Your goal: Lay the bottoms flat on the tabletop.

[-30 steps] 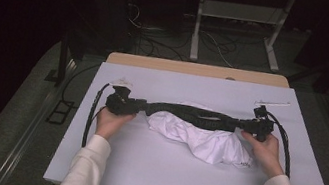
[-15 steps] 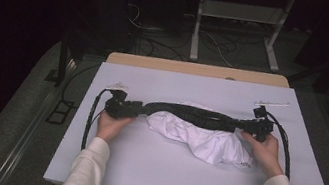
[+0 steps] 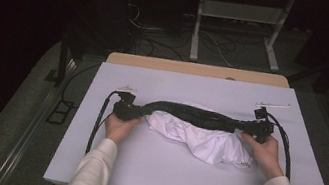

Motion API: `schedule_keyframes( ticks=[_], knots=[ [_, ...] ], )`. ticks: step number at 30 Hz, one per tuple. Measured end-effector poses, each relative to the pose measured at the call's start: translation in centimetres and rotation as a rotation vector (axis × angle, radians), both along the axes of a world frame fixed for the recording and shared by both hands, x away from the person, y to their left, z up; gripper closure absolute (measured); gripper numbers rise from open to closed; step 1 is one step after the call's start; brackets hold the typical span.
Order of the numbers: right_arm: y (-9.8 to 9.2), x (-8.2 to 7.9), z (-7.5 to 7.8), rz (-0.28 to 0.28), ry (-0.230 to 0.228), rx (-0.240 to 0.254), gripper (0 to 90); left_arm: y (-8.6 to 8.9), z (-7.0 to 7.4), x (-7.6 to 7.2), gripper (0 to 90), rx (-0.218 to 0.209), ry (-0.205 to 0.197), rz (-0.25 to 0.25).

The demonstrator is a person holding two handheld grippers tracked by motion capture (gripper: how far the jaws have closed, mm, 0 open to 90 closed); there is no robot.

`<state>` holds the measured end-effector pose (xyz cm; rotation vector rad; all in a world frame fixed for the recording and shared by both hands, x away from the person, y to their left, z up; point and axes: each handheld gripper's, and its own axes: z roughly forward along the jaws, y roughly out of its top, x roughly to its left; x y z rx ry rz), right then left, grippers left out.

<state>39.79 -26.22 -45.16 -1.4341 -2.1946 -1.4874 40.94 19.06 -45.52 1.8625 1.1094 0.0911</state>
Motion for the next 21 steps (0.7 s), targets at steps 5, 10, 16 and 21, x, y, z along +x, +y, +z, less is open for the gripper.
schedule_keyframes(
  ticks=[5, 10, 16, 21],
  knots=[
    [-0.6, -0.7, -0.2, -0.011, -0.007, -0.006, 70.7, 0.3, 0.2, 0.0, 82.7, -0.009, 0.007, 0.003],
    [-0.2, -1.0, -0.1, -0.024, 0.001, -0.041, 80.3, 0.3, 0.2, -0.2, 82.6, -0.010, 0.022, 0.023],
    [-0.3, -1.2, 1.2, -0.022, -0.006, -0.001, 84.3, 0.7, 2.4, -1.0, 83.7, -0.020, -0.018, 0.008],
    [-1.1, 0.3, 3.6, -0.028, -0.027, 0.038, 84.5, 1.1, 5.4, -0.7, 83.9, -0.015, -0.070, -0.022]
  ],
)
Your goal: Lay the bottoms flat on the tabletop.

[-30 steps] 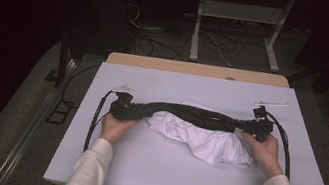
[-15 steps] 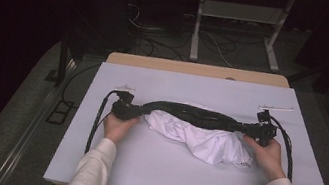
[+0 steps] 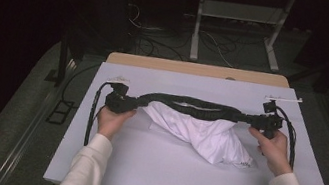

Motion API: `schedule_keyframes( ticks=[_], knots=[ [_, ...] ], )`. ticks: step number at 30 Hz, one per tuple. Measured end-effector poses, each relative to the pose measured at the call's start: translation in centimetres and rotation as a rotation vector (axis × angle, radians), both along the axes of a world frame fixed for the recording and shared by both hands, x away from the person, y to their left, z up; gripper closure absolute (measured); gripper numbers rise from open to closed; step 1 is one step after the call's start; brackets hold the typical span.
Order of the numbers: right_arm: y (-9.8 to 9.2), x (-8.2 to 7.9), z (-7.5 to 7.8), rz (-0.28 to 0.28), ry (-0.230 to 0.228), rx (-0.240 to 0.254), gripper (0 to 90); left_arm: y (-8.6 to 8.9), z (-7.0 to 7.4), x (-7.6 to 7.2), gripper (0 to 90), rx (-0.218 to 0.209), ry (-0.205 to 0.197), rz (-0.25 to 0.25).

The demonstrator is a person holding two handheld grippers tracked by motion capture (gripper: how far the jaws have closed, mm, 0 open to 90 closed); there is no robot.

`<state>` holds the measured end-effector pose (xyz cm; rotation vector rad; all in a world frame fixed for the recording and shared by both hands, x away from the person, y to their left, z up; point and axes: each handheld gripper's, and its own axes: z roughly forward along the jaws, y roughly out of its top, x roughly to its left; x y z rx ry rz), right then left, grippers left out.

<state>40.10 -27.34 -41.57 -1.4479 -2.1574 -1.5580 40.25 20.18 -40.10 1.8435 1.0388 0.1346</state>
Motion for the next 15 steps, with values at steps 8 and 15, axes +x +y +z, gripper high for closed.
schedule_keyframes(
  ticks=[8, 15],
  knots=[
    [-0.9, 2.8, 5.1, -0.036, -0.050, 0.019, 84.5, -0.9, 6.0, 1.6, 84.1, 0.048, -0.063, -0.030],
    [-1.1, 4.9, 8.0, -0.064, -0.056, 0.012, 84.5, -1.6, 10.0, 3.4, 84.1, 0.100, -0.087, -0.028]
  ],
)
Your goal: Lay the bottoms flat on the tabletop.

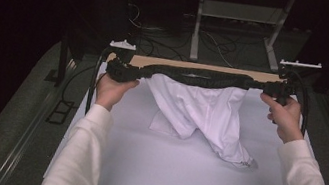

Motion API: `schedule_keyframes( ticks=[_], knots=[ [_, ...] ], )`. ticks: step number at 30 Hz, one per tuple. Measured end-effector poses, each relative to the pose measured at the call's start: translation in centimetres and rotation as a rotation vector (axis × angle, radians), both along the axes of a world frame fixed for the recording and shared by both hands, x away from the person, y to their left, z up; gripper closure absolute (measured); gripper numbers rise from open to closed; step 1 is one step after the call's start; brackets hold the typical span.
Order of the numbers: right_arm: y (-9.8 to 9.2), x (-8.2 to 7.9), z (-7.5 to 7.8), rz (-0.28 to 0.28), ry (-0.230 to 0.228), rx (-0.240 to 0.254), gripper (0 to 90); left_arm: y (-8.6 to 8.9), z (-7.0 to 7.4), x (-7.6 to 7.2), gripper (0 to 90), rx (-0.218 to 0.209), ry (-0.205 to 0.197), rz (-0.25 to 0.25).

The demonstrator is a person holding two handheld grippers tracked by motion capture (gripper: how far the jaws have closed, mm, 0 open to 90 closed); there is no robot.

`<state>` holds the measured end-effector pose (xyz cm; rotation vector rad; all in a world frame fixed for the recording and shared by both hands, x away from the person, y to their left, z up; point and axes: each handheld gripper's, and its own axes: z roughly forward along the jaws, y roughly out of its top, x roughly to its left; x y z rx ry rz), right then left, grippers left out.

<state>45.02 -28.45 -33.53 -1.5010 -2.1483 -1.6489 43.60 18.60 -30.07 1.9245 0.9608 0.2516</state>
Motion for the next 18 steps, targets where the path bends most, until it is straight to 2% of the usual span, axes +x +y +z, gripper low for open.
schedule_keyframes(
  ticks=[1, 3, 4, 5, 6, 9, 10, 12, 14, 15, 18],
  knots=[
    [0.0, 0.9, 0.4, -0.009, 0.000, 0.003, 84.5, 0.0, 0.3, 0.7, 84.1, 0.011, 0.004, 0.001],
    [0.1, 1.6, 0.3, -0.017, 0.002, 0.003, 84.5, -0.2, 0.3, 2.3, 84.1, 0.019, 0.019, 0.010],
    [0.1, 1.6, 0.3, -0.017, 0.002, 0.003, 84.5, -0.2, 0.3, 2.3, 84.1, 0.019, 0.019, 0.010],
    [0.2, 2.6, -0.1, -0.028, 0.012, -0.011, 84.5, -0.3, -0.2, 3.8, 84.1, 0.029, 0.036, 0.014],
    [0.2, 2.6, -0.1, -0.028, 0.012, -0.011, 84.5, -0.3, -0.2, 3.8, 84.1, 0.029, 0.036, 0.014],
    [0.0, 4.6, -1.5, -0.065, 0.042, -0.015, 84.5, -1.0, -1.8, 6.6, 84.1, 0.024, 0.070, 0.031],
    [0.0, 4.6, -1.5, -0.065, 0.042, -0.015, 84.5, -1.0, -1.8, 6.6, 84.1, 0.024, 0.070, 0.031],
    [-0.1, 5.8, -2.6, -0.098, 0.072, -0.010, 84.5, -1.6, -2.8, 7.9, 84.2, 0.041, 0.092, 0.037],
    [-0.3, 6.5, -3.3, -0.118, 0.089, -0.014, 84.5, -2.1, -3.4, 8.9, 84.4, 0.089, 0.107, 0.016],
    [-0.3, 6.8, -3.5, -0.130, 0.098, -0.015, 84.5, -2.2, -3.6, 9.3, 84.6, 0.099, 0.108, 0.012],
    [-0.2, 7.9, -3.8, -0.153, 0.124, -0.017, 84.6, -2.1, -3.7, 10.0, 84.9, 0.081, 0.124, 0.036]
  ],
)
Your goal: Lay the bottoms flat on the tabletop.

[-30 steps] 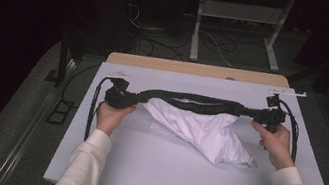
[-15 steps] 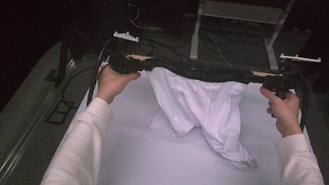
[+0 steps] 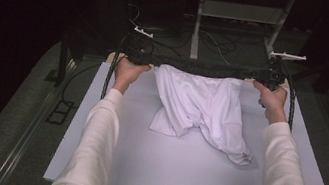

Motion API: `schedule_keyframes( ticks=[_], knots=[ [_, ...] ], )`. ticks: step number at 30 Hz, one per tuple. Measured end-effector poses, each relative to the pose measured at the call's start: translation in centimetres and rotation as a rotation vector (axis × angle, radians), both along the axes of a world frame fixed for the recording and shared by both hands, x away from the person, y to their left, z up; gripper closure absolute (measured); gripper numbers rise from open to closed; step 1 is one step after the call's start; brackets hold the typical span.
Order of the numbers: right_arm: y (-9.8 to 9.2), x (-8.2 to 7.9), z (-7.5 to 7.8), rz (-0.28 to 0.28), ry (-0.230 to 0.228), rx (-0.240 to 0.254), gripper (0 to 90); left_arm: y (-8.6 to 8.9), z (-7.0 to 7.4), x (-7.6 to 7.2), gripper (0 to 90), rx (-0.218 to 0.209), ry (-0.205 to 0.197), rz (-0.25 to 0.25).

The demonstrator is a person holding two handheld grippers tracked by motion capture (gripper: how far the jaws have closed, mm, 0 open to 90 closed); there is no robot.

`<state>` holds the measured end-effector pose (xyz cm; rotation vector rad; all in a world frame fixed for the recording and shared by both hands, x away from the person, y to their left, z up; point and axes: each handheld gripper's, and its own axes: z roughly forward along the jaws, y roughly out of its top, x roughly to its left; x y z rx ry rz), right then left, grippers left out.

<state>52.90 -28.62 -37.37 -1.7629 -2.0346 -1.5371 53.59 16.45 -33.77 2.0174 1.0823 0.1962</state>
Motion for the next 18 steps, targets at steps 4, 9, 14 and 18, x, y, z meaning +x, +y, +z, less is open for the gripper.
schedule_keyframes(
  ticks=[4, 9, 14, 18],
  knots=[
    [0.5, 0.4, 0.5, -0.015, -0.014, -0.015, 84.7, -0.1, 0.4, 0.6, 84.9, 0.019, -0.011, 0.046],
    [1.0, 0.6, 1.7, -0.057, -0.066, -0.028, 85.0, -0.8, 2.4, 1.0, 84.8, 0.031, -0.045, 0.077],
    [0.9, 0.9, 1.5, -0.111, -0.077, -0.056, 76.8, -1.7, 1.6, 0.9, 70.3, -0.005, -0.083, 0.121],
    [0.7, 0.6, -1.3, -0.140, -0.023, -0.031, 63.4, -1.8, -2.3, 0.7, 58.2, -0.098, -0.014, 0.158]
  ],
)
